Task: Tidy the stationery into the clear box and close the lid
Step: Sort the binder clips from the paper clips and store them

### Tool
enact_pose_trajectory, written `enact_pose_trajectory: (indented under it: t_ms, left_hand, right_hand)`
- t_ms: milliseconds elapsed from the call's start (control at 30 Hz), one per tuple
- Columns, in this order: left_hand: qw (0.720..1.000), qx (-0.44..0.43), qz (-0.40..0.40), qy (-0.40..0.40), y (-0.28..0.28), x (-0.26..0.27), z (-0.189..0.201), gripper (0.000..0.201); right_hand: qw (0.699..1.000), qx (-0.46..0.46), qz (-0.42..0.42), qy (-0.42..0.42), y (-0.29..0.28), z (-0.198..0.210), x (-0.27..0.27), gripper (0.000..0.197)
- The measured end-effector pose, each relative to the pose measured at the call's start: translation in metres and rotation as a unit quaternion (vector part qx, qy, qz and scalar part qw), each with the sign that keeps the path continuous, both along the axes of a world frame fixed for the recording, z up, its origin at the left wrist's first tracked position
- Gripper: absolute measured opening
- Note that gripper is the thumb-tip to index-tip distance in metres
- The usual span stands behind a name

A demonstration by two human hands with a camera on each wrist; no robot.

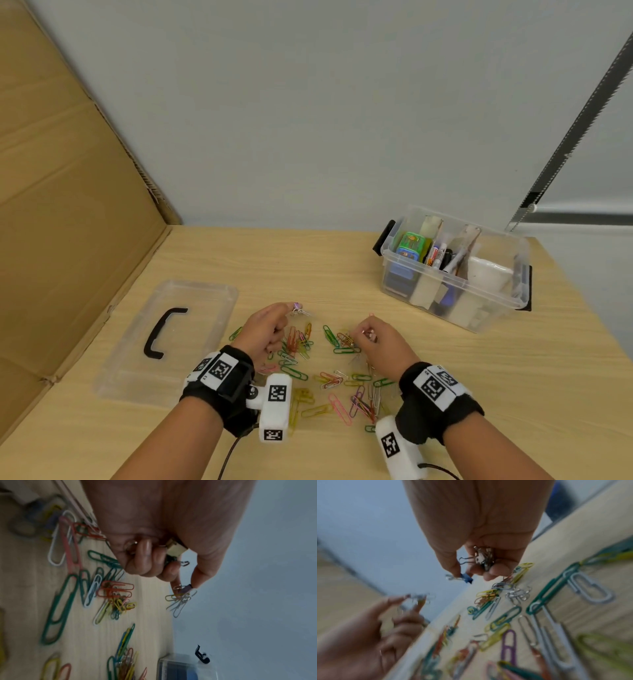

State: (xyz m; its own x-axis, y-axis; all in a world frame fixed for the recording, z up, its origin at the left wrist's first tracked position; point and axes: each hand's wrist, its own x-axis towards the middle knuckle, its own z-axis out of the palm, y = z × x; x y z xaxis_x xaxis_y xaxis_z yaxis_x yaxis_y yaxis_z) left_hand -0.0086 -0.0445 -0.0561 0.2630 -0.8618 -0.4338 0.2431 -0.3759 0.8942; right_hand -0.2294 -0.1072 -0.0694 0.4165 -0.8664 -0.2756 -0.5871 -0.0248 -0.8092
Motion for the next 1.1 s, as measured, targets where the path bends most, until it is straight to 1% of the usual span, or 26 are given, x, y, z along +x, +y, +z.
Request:
enact_pose_trajectory:
  t_ms: [33,67,100,133,167,200,233,300,367,433,500,567,667,733,767,800,833,867,900,967,1000,1033,1067,1100]
  left_hand:
    - [1.000,0.000,0.002,0.006,0.000,0.000,0.001,0.034]
    - [1.000,-0.001,0.003,0.013,0.000,0.000,0.003,0.034]
    - [1.000,-0.001,0.001,0.016,0.000,-0.001,0.004,0.033]
    - [1.000,-0.002,-0.001,0.016,0.001,-0.001,0.005,0.032]
    - [1.000,-0.003,-0.005,0.013,0.001,-0.001,0.006,0.031]
    - [1.000,-0.006,-0.009,0.008,0.002,-0.002,0.006,0.030]
    - [1.000,-0.009,-0.014,0.001,0.002,-0.002,0.005,0.029]
    - [1.000,-0.014,-0.022,-0.016,0.004,-0.003,0.005,0.026]
    - [0.998,-0.015,-0.024,-0.050,0.004,-0.005,0.007,0.023]
    - [0.993,-0.013,-0.028,-0.111,0.005,-0.008,0.011,0.021]
    - [0.985,-0.016,-0.043,-0.168,0.007,-0.011,0.015,0.022]
    - [0.980,-0.018,-0.061,-0.188,0.009,-0.014,0.017,0.024]
    - [0.980,-0.017,-0.074,-0.182,0.011,-0.019,0.020,0.024]
    - [0.981,-0.018,-0.078,-0.177,0.012,-0.021,0.021,0.024]
    - [0.981,-0.019,-0.081,-0.173,0.012,-0.023,0.022,0.023]
    - [0.982,-0.019,-0.082,-0.169,0.013,-0.023,0.022,0.023]
    - [0.982,-0.019,-0.083,-0.167,0.014,-0.023,0.022,0.023]
    - [0.982,-0.019,-0.085,-0.166,0.014,-0.023,0.022,0.024]
    - [0.982,-0.020,-0.086,-0.167,0.015,-0.024,0.022,0.024]
    - [0.981,-0.022,-0.089,-0.169,0.016,-0.023,0.023,0.023]
    - [0.981,-0.024,-0.089,-0.169,0.016,-0.022,0.023,0.022]
    - [0.981,-0.028,-0.088,-0.170,0.016,-0.021,0.023,0.020]
    - [0.982,-0.033,-0.087,-0.166,0.017,-0.020,0.022,0.018]
    - [0.983,-0.038,-0.086,-0.159,0.017,-0.018,0.022,0.016]
  right_hand:
    - [0.998,0.043,-0.020,-0.041,-0.001,0.001,-0.002,0.018]
    - [0.989,0.097,-0.050,-0.096,-0.003,0.000,-0.003,0.018]
    - [0.968,0.166,-0.089,-0.163,-0.004,0.000,-0.004,0.016]
    - [0.933,0.240,-0.130,-0.233,-0.005,-0.001,-0.005,0.011]
    - [0.896,0.299,-0.164,-0.285,-0.005,0.000,-0.006,0.010]
    - [0.868,0.335,-0.183,-0.317,-0.004,0.002,-0.006,0.012]
    - [0.854,0.353,-0.191,-0.330,-0.003,0.003,-0.006,0.012]
    - [0.846,0.364,-0.198,-0.334,-0.002,0.003,-0.004,0.013]
    - [0.853,0.360,-0.196,-0.323,0.001,0.004,-0.001,0.014]
    - [0.864,0.348,-0.180,-0.315,0.003,0.004,0.000,0.016]
    - [0.868,0.340,-0.167,-0.321,0.004,0.005,0.001,0.017]
    - [0.858,0.345,-0.165,-0.345,0.005,0.007,0.000,0.018]
    - [0.826,0.370,-0.174,-0.387,0.005,0.011,-0.001,0.013]
    - [0.812,0.388,-0.168,-0.401,0.005,0.012,-0.001,0.010]
    - [0.808,0.396,-0.162,-0.405,0.005,0.013,-0.001,0.013]
    - [0.808,0.399,-0.155,-0.405,0.005,0.014,0.000,0.018]
    - [0.817,0.393,-0.147,-0.396,0.006,0.015,0.002,0.023]
    - [0.839,0.374,-0.137,-0.371,0.007,0.017,0.004,0.028]
    - [0.874,0.336,-0.124,-0.328,0.007,0.017,0.006,0.031]
    - [0.945,0.225,-0.080,-0.224,0.009,0.019,0.014,0.033]
    - [0.970,0.162,-0.049,-0.176,0.010,0.021,0.018,0.029]
    - [0.986,0.095,-0.016,-0.133,0.011,0.022,0.023,0.022]
    - [0.994,0.037,0.017,-0.102,0.013,0.023,0.027,0.011]
    - [0.996,-0.011,0.051,-0.078,0.015,0.025,0.030,0.009]
